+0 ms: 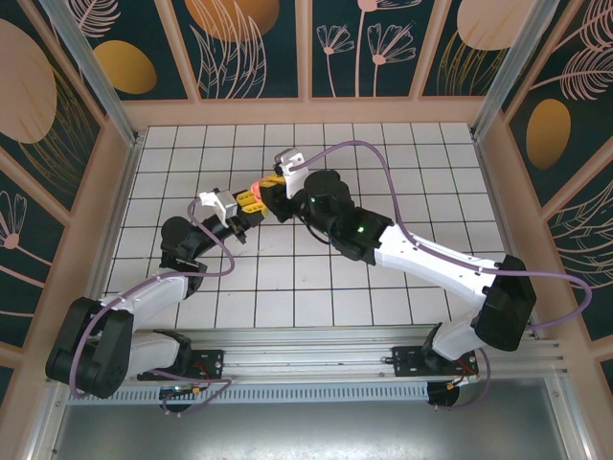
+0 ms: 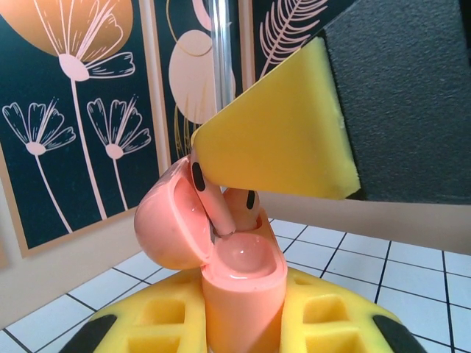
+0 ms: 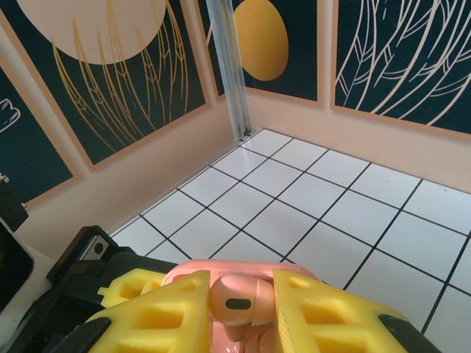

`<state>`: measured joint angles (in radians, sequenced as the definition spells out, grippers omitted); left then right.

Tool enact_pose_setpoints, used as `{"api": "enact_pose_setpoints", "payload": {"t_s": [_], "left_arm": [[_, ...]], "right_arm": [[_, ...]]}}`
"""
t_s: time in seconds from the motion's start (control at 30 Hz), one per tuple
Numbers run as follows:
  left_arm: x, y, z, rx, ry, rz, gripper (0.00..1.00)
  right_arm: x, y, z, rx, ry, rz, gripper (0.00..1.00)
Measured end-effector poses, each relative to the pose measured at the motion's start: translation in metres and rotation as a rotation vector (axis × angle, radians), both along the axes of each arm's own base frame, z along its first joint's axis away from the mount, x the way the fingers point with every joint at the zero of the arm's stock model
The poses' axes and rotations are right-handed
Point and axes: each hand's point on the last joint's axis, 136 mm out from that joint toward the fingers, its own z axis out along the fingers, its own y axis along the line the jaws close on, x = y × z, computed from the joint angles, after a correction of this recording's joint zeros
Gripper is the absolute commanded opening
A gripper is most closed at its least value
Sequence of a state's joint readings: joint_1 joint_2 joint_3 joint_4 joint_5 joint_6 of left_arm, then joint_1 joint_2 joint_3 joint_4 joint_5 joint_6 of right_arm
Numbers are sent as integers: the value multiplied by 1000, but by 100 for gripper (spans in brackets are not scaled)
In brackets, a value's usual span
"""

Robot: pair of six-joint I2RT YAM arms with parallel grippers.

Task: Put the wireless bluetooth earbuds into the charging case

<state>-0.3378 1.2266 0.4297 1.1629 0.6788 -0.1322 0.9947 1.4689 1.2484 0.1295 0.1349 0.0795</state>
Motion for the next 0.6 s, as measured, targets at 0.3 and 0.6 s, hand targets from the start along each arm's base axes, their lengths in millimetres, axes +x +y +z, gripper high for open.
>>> {"api": "enact_pose_setpoints", "payload": {"t_s": [0.3,0.6], "left_arm": [[0,0,0,-3,2,3,14],[1,1,0,-4,4,6,14]], "right_arm": [[-8,7,0,7,9,61,24],[-10,8,-1,10,15,74,24]]}}
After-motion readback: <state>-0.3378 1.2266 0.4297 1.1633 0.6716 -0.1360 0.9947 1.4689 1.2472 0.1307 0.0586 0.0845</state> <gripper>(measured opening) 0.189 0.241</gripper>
